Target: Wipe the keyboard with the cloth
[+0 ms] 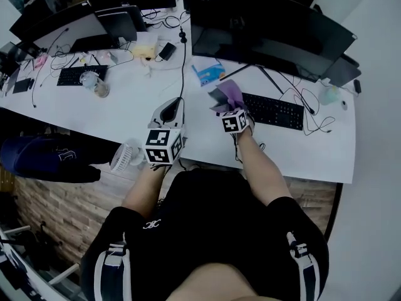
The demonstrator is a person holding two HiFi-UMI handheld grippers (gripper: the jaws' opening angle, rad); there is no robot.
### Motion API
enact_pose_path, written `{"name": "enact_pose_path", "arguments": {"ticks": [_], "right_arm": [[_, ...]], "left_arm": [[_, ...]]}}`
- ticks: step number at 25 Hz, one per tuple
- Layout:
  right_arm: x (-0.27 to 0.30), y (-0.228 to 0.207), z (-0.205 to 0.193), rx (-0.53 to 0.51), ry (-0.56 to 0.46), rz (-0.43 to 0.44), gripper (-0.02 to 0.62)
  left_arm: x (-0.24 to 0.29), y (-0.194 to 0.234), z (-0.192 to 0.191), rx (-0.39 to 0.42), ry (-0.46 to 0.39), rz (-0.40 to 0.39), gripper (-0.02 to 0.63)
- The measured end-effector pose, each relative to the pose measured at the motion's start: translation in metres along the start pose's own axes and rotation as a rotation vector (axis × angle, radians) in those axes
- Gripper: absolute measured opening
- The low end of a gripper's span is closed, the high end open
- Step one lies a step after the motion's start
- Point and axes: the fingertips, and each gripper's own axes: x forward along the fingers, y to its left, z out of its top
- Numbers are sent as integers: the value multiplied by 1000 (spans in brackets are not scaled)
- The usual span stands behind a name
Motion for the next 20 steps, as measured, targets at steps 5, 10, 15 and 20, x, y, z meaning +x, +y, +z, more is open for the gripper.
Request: {"name": "enact_pose_path", "arguments": {"ticks": [5,10,15,20], "right_arm": [[-3,-24,-10,11,13,-12,91],[-11,-55,-27,39,18,-30,91],[-19,-88,-46,59,39,-40,91],[-26,-122,-64,64,50,-48,91]], "left_arm": [[14,-23,3,10,3,-23,12],[28,-50,4,19,13,-47,12],[44,-81,8,25,8,-69,12],[58,-117,4,28,16,-93,12]]}}
